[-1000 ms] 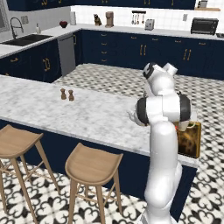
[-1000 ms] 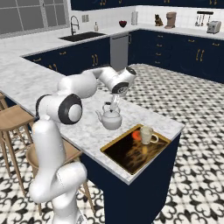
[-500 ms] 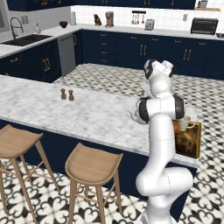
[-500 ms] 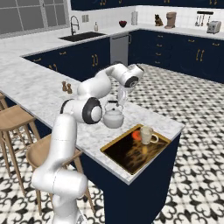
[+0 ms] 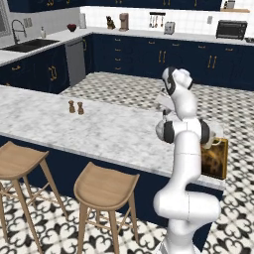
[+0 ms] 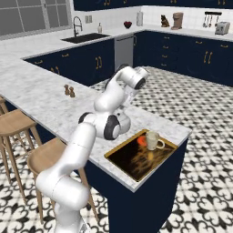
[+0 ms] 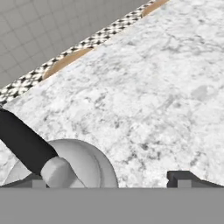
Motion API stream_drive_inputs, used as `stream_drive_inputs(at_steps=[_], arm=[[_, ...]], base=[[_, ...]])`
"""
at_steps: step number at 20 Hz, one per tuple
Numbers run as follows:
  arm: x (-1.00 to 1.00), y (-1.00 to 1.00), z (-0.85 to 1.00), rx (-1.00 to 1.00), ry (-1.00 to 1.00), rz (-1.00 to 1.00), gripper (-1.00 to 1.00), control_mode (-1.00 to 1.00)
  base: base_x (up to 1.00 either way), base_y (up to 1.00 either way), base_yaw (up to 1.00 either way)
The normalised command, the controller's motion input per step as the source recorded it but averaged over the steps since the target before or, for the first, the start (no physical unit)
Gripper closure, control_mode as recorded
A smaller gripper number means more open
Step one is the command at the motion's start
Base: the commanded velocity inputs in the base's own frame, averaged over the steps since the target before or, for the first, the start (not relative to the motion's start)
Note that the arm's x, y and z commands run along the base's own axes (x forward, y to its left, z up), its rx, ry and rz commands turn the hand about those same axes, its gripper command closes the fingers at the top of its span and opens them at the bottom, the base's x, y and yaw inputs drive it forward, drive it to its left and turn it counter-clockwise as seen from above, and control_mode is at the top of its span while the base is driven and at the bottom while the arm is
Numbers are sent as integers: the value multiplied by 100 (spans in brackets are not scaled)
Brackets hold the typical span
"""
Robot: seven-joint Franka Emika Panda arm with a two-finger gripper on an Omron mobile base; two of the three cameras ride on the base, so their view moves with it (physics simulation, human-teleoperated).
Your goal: Pick the kettle from the counter and place it on the tray. Then pick the mug from the cabinet and place it on the tray. Then close the cabinet doors.
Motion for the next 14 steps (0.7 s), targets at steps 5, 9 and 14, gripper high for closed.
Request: stream_drive_inputs(at_steps=[5, 9, 14], arm=[[-23, 20, -38, -4, -14, 9, -100, -100], [-16, -25, -25, 0, -15, 19, -100, -100], [-12, -27, -15, 0, -17, 19, 100, -100]], base=[[0, 0, 0], [0, 0, 0], [0, 0, 0]])
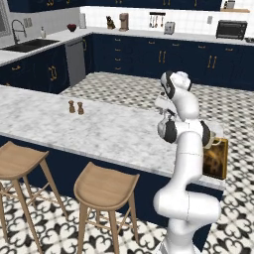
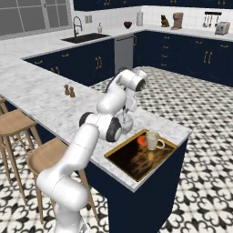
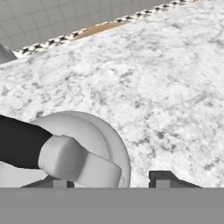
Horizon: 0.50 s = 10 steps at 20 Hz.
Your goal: Pick the kettle from the counter and place it on the tray. Then pick the mug from the cabinet and place it on the tray. Then close the cabinet doors.
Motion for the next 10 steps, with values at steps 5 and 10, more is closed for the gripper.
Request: stream_drive_inputs(at_steps=[5, 10], arm=[[-2, -5, 1, 0, -13, 6, 100, -100], [0, 1, 29, -1, -3, 0, 100, -100]], base=[[0, 0, 0], [0, 0, 0]])
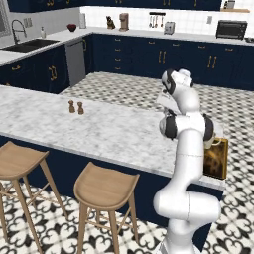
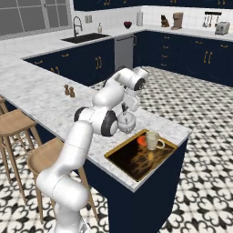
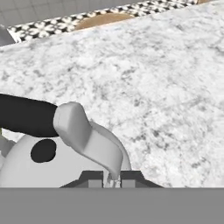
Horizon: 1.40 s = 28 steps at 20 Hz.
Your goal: Pick the kettle from the counter and place it on the tray. Then pick the mug from the cabinet and place it on the tray. Then close the cabinet doors.
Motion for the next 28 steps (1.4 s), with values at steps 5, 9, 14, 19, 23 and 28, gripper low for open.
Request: stream_drive_inputs(at_steps=[5, 9, 14, 19, 23, 28], arm=[[0, 0, 28, 0, 0, -2, 100, -100], [0, -2, 4, 3, 14, -12, 100, -100], [-38, -8, 0, 10, 13, -18, 100, -100], [-41, -29, 0, 2, 0, -3, 100, -100], [-56, -28, 0, 0, -11, 0, 100, -100], [-62, -8, 3, 0, -6, -3, 100, -100]], base=[[0, 0, 0], [0, 0, 0], [0, 0, 0], [0, 0, 0], [0, 0, 0], [0, 0, 0]])
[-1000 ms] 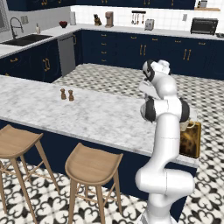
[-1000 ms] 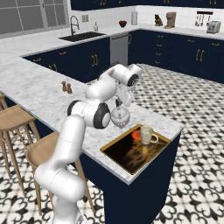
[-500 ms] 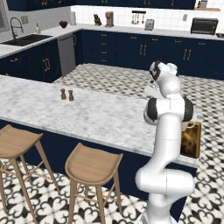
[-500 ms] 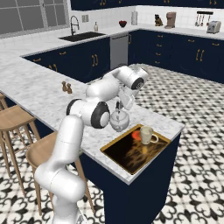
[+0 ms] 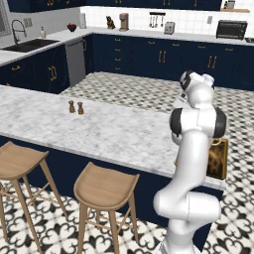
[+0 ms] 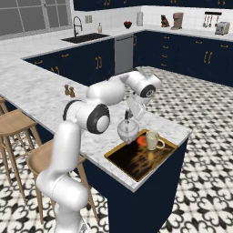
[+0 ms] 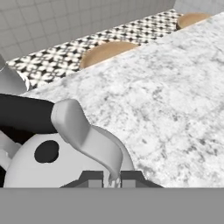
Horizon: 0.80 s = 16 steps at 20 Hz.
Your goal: Pick the kettle from the counter and place it on the tray. Then pick the mug from the cabinet and place it on the tray. Then close the cabinet doors.
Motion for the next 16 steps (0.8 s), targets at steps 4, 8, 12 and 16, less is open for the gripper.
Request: stream_drive_inputs(at_steps=[4, 8, 12, 16], arm=[[-44, 1, 0, 0, 1, -5, 100, -100], [-38, 2, -1, 0, 3, -2, 100, -100], [-33, 0, -6, 0, 1, 0, 100, -100], [-37, -2, -10, 0, 0, 0, 100, -100]], base=[[0, 0, 0], [0, 0, 0], [0, 0, 0], [0, 0, 0]])
